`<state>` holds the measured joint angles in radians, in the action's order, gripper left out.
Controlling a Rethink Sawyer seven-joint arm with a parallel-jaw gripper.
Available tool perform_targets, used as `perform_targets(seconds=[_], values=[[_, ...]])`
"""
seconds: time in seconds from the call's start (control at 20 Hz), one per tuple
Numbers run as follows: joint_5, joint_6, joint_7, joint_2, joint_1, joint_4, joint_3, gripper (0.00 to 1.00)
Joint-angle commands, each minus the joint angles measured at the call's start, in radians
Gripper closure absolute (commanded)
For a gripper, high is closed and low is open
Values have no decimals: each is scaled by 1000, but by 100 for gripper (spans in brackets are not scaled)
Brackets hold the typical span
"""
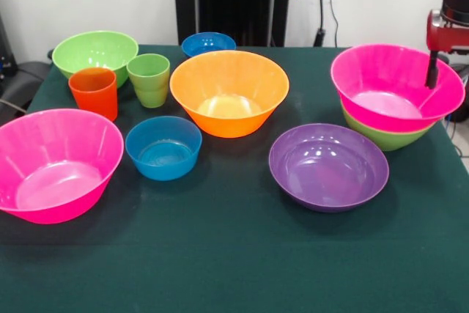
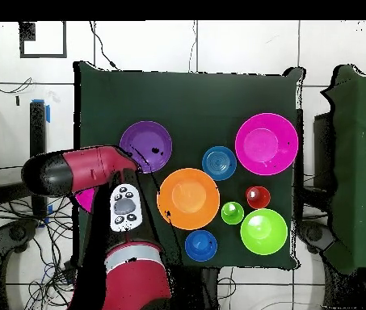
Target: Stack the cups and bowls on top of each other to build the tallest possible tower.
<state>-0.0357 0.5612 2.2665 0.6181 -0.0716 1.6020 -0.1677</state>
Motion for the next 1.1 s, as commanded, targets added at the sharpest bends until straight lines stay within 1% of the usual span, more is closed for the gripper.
perform_targets(seconds=[0.05,0.25,0.45,0.6,0.85,1.1], values=[[-86,-49,-58,-4,-2,31,-67,0],[-94,-14,-60,22,7,59,-60,0],[-118,123,-95,112,10,86,-14,0],[-143,197,-147,162,36,101,-6,0],[-196,251,-201,197,75,110,-8,0],[-258,298,-227,207,105,92,-17,0]])
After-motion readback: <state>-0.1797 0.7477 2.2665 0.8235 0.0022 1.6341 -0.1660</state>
